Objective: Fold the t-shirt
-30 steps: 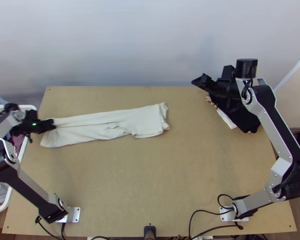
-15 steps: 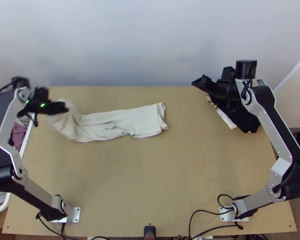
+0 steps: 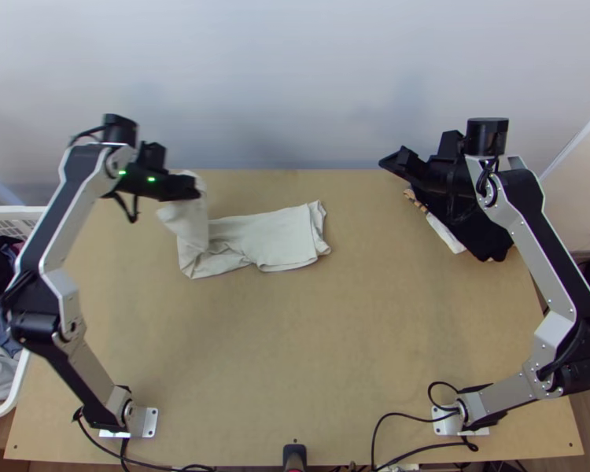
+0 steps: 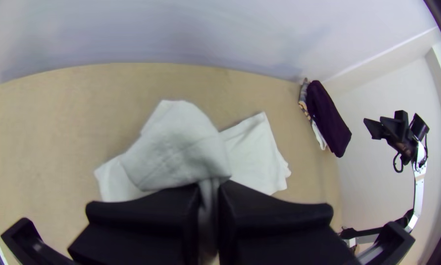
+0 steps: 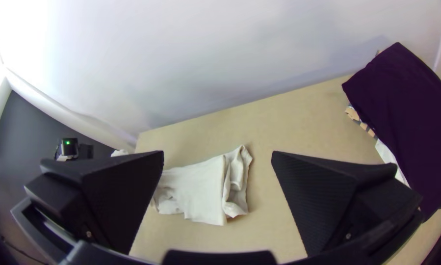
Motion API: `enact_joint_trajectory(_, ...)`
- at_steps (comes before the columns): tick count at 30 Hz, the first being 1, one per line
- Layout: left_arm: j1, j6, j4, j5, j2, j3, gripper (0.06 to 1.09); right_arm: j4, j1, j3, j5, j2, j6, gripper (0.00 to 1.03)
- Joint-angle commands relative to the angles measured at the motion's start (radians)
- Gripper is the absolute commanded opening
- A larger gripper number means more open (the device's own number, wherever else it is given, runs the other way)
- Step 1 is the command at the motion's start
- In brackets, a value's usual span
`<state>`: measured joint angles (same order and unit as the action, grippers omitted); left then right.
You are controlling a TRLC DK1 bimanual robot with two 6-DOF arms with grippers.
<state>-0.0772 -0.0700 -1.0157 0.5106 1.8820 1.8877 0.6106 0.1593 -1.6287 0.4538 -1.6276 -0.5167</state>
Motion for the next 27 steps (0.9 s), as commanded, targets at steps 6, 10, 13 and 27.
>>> enact_joint_trajectory(6, -0.114, -0.071, -0.011, -0.007, 0.114, 0.114, 0.1, -0.015, -0.012, 0.047, 0.006, 0.034, -0.005, 0.99)
enact_joint_trajectory(10, -0.161, -0.09, -0.011, -0.009, 0.157, 0.151, 0.1, -0.032, -0.012, 0.069, 0.006, 0.032, -0.005, 0.99)
enact_joint_trajectory(13, -0.194, -0.105, -0.012, -0.014, 0.197, 0.182, 0.1, -0.043, -0.014, 0.087, 0.006, 0.032, -0.005, 0.99)
enact_joint_trajectory(27, -0.346, -0.148, -0.006, -0.043, 0.391, 0.384, 0.21, -0.071, -0.014, 0.187, 0.006, 0.043, 0.0, 0.99)
